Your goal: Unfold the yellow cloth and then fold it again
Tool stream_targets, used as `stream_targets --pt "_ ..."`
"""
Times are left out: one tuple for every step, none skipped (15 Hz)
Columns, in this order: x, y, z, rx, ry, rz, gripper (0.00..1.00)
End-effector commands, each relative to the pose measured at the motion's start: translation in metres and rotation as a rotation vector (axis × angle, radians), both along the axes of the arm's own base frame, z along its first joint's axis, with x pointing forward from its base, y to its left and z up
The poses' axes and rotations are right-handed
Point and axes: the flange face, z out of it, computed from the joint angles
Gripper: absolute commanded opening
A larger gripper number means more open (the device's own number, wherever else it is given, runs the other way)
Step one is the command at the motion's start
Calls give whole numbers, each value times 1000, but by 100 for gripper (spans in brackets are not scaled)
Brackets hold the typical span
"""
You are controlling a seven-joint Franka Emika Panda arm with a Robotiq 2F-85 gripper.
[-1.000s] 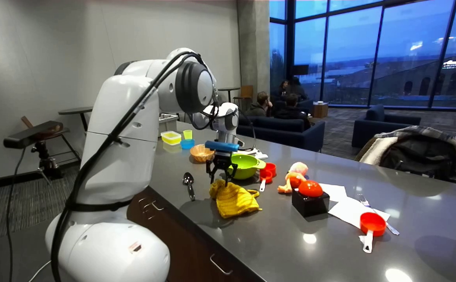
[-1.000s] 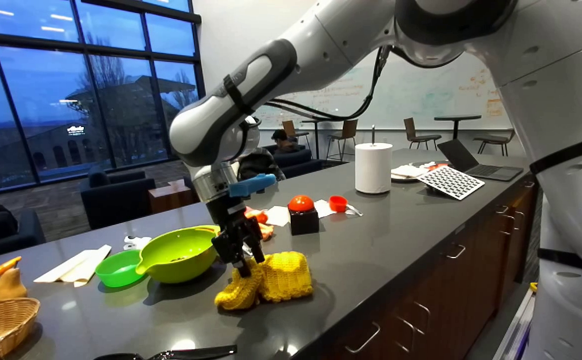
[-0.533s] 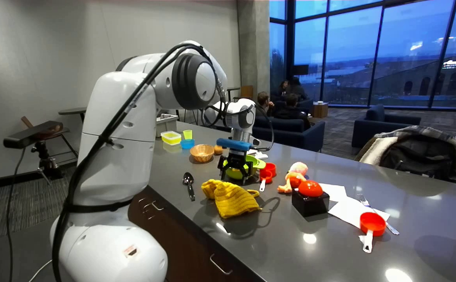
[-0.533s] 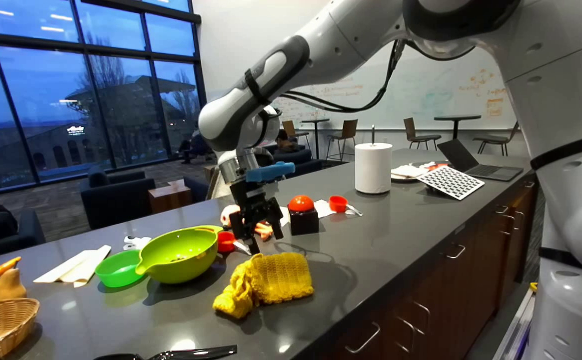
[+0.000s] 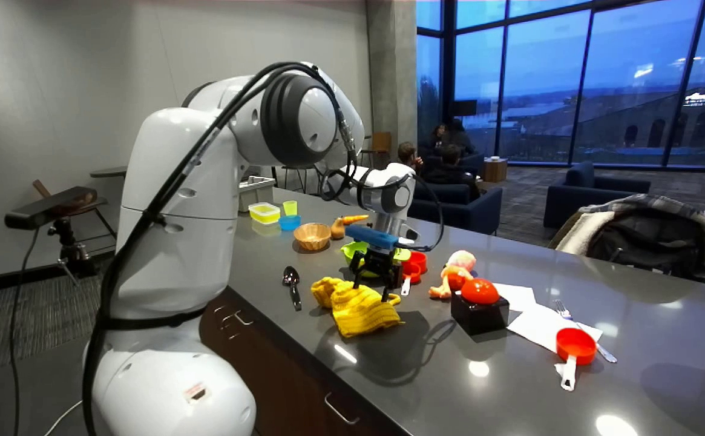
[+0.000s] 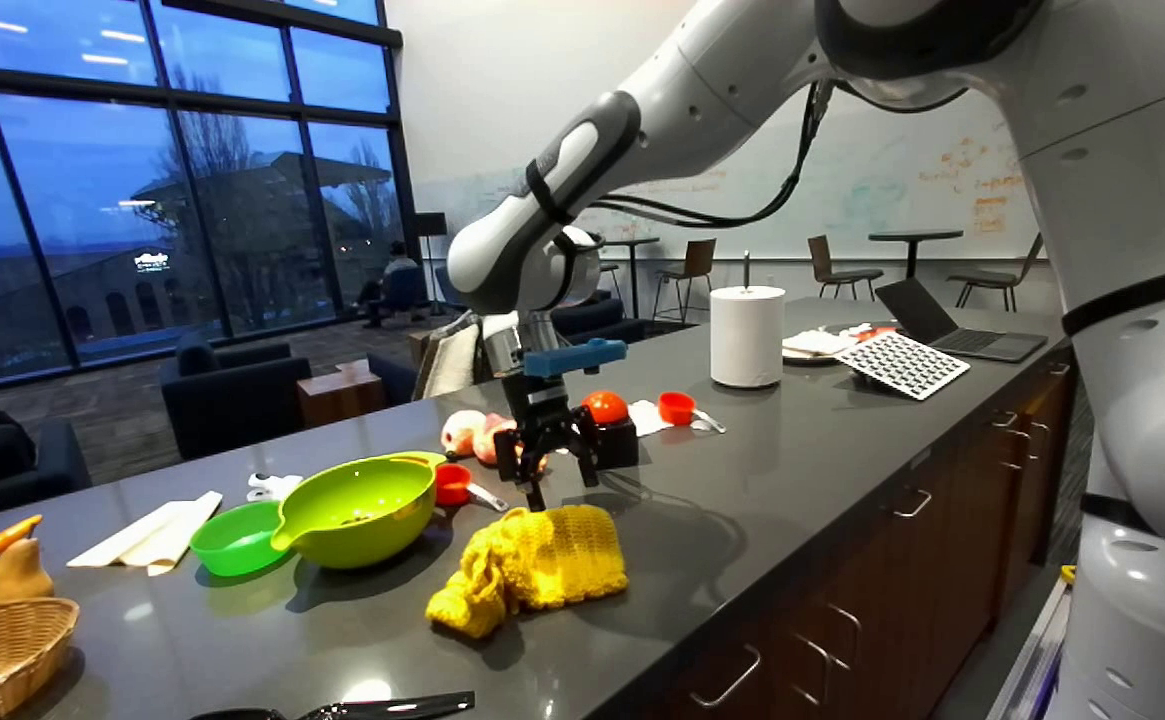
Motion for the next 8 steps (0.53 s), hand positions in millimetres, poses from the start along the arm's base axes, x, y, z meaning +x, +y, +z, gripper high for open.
stream_targets --pt "-15 -10 -2 0 -24 -60 100" --pt "-17 -14 -6 -3 -27 -69 100" --pt "-18 -17 -8 -2 -29 -75 100" --pt "-21 -19 -10 -5 -31 -81 100" --pt "-24 -22 -13 -8 -34 -85 100" --pt "-25 -25 -15 -7 -37 -89 100" --pt "-28 -27 -16 -5 -37 -92 100" --pt "-29 -30 -18 -4 -40 -97 100"
